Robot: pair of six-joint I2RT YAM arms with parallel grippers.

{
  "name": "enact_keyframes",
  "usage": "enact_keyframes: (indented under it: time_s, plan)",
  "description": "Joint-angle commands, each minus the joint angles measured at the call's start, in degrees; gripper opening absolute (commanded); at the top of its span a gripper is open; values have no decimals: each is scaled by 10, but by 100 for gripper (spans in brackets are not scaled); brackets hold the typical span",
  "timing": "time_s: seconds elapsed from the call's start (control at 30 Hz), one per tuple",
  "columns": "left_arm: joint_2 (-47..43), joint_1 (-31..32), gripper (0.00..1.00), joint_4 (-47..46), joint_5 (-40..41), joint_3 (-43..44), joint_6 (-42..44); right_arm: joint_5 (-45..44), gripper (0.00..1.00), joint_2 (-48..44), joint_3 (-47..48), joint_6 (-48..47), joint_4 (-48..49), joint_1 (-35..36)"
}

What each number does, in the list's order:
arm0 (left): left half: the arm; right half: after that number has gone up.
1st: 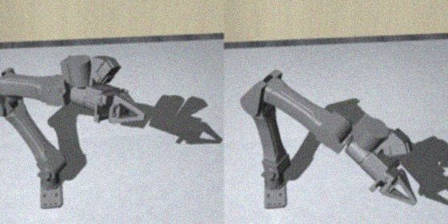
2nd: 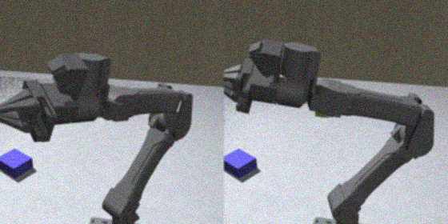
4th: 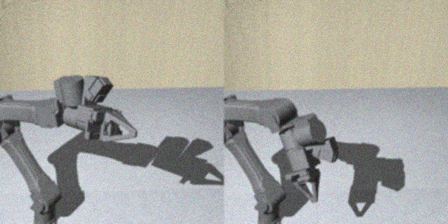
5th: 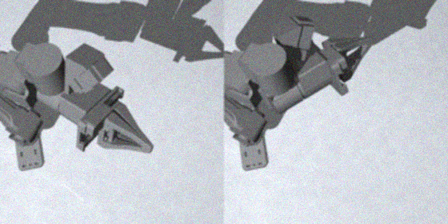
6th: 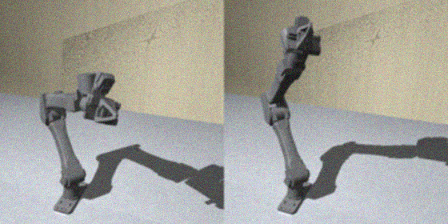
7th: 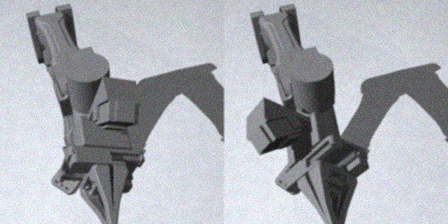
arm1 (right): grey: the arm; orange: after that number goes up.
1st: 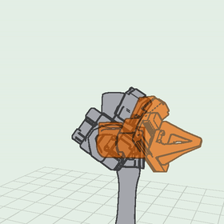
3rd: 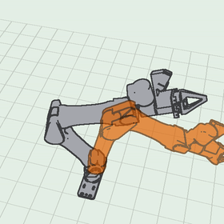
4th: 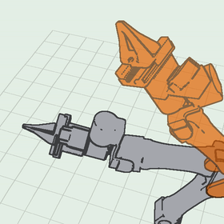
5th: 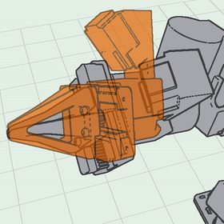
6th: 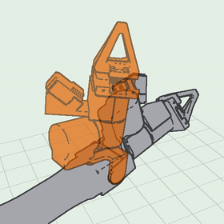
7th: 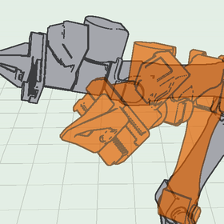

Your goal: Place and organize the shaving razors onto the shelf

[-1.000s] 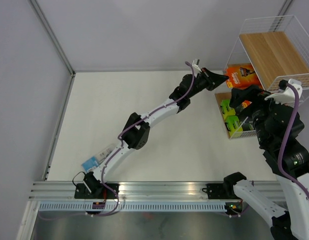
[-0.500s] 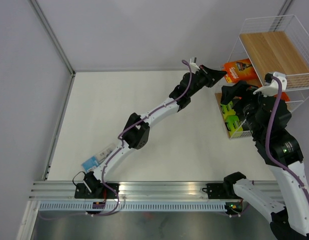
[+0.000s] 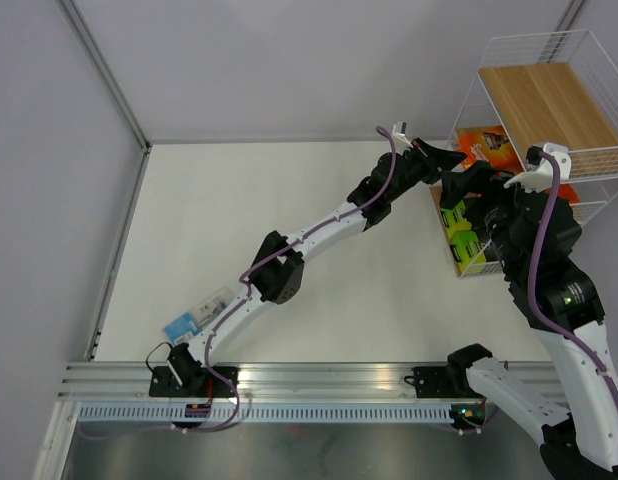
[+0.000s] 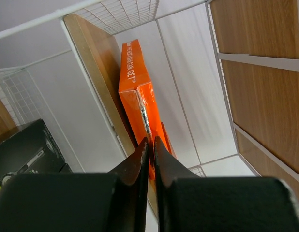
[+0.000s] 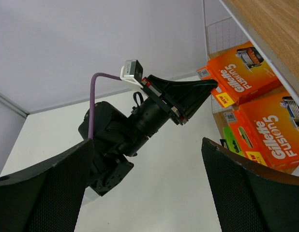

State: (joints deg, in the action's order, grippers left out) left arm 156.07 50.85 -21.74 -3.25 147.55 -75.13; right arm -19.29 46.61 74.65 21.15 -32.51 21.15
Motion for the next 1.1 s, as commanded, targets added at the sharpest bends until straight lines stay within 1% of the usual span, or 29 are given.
enact_keyframes:
  time_s: [0.0,0.13,0.17,0.23,0.27,0.3,0.33,0.37,0.43,0.47,0.53,0.57,0.67,0.73,0.8,0.87,0.9,0.93,0.97,1.0,1.07]
  plan:
    - [0,-1,13,-4,28,31,30,4,98,0,1,-13,17,0]
    - [-1,-1,20,1,27,31,31,7,98,3,1,-14,19,0]
    - [0,-2,26,3,25,30,30,11,98,4,1,-11,18,0]
    - [-3,-3,32,11,7,30,35,16,98,8,-2,-8,19,0]
    - [-12,-6,38,16,0,29,41,18,98,8,-3,-8,21,0]
    - [-16,-6,42,20,-12,27,46,21,98,9,-5,-8,25,0]
    - [-21,-8,50,24,-18,21,49,28,98,11,-6,-7,26,-1]
    - [-33,-13,55,26,-23,16,51,30,98,15,-7,-6,30,0]
    - [-45,-19,62,26,-42,3,49,35,98,17,-8,-2,34,0]
    - [-54,-25,69,28,-50,-3,52,39,98,18,-9,-1,36,0]
    - [-63,-32,73,41,-70,-6,65,46,98,22,-5,1,40,0]
    - [-73,-35,74,46,-79,-8,68,50,98,23,-3,0,41,0]
    - [-95,-43,80,40,-106,-42,72,47,98,23,-6,-1,44,0]
    - [-119,-52,86,35,-127,-73,76,48,98,23,-11,-1,48,0]
    - [-152,-60,99,35,-156,-95,89,58,98,26,-14,0,57,1]
    - [-182,-71,100,43,-167,-146,121,67,98,30,-14,3,65,1]
    - [-201,-73,100,45,-167,-194,132,81,98,30,-14,3,67,0]
    - [-235,-80,100,45,-167,-221,150,88,98,30,-14,3,70,0]
    - [-254,-83,100,46,-164,-246,156,93,98,30,-14,4,76,1]
    - [-270,-87,100,48,-164,-297,161,98,98,29,-17,6,79,0]
    - [-316,-103,100,47,-166,-348,166,114,98,26,-22,14,89,0]
